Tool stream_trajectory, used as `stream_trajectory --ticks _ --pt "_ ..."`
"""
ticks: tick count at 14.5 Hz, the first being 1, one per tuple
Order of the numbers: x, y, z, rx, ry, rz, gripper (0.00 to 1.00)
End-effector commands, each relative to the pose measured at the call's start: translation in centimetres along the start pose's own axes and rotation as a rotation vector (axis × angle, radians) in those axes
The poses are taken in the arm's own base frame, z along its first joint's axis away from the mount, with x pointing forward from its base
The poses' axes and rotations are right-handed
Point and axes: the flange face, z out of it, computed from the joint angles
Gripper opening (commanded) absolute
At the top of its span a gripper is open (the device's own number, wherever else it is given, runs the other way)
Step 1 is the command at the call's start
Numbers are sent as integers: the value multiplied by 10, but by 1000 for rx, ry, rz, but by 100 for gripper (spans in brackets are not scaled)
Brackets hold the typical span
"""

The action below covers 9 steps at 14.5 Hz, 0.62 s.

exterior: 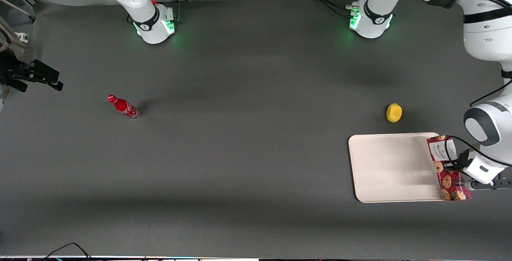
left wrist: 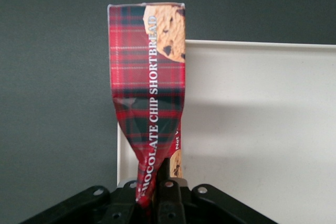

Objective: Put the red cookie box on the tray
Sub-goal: 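Lower the cookie box onto the tray and open the left gripper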

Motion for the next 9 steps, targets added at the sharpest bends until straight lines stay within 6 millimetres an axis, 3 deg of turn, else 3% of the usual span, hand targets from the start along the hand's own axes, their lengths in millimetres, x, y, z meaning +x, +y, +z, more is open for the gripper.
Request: stream_trajectory --ticks 1,2,4,6,7,9 --pt "1 5 -5 8 14 -4 53" --pt "0 5 -7 2 18 -8 98" --pt "1 4 -16 -2 20 -12 100" --pt "3 7 -40 -7 40 -12 100" --pt "4 9 -58 -11 49 -10 100" --pt "-1 28 -111 -59 14 2 100"
